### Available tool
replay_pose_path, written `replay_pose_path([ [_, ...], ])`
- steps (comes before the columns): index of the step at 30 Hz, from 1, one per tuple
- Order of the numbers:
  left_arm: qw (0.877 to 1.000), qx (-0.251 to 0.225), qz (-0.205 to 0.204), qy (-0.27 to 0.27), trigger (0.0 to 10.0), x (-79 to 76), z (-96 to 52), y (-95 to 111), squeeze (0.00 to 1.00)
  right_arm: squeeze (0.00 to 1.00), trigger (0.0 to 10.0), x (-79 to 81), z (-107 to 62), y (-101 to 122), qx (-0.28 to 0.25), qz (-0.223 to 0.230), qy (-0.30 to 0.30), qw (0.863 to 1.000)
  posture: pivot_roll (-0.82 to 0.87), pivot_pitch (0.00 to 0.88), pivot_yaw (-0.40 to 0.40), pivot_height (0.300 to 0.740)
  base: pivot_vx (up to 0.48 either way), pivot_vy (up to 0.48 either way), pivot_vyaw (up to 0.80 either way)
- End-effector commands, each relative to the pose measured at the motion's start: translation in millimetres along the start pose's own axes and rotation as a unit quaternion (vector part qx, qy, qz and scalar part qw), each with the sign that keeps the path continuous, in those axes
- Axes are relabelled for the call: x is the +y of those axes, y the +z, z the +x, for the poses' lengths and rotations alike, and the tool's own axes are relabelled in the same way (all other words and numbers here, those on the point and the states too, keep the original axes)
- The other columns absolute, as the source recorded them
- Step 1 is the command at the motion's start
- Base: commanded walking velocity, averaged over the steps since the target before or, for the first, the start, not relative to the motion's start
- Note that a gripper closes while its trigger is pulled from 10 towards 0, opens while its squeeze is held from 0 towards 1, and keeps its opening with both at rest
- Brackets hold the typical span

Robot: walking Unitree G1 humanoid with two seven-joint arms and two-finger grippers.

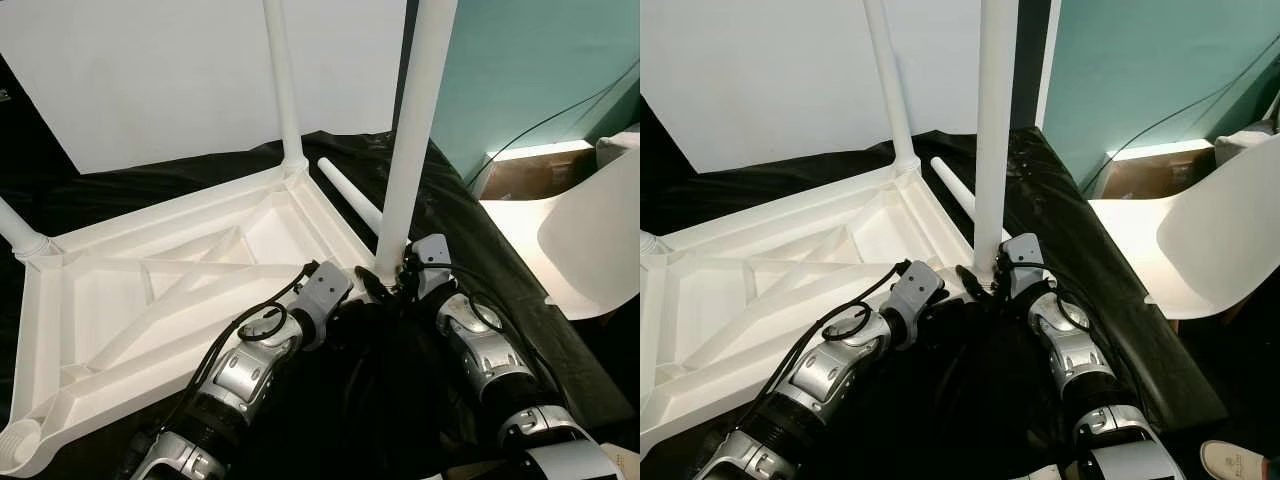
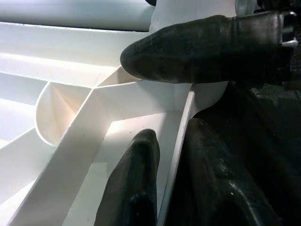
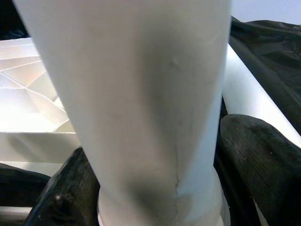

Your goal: Building children table

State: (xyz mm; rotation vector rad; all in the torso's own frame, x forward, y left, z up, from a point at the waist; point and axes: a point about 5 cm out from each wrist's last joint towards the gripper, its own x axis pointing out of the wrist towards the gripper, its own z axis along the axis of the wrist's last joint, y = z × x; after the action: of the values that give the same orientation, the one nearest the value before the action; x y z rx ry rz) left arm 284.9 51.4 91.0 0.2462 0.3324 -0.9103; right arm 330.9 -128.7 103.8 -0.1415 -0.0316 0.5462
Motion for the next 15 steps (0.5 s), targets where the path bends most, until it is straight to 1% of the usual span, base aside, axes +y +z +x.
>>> replay_pose_path([
  [1,0.994,0.090,-0.039,-0.048,10.0,-9.5,-3.5,-42.7,0.00,0.00,10.0,-0.1,0.0,-4.1,0.011,0.010,-0.004,1.000,0.08,0.000,0.014,0.740,0.000,0.000,0.00],
  [15,0.994,0.091,-0.040,-0.050,10.0,-11.8,-3.9,-43.4,0.00,0.00,10.0,4.5,-2.4,-6.7,0.011,0.014,-0.009,1.000,0.08,0.000,0.018,0.740,0.000,0.000,0.00],
])
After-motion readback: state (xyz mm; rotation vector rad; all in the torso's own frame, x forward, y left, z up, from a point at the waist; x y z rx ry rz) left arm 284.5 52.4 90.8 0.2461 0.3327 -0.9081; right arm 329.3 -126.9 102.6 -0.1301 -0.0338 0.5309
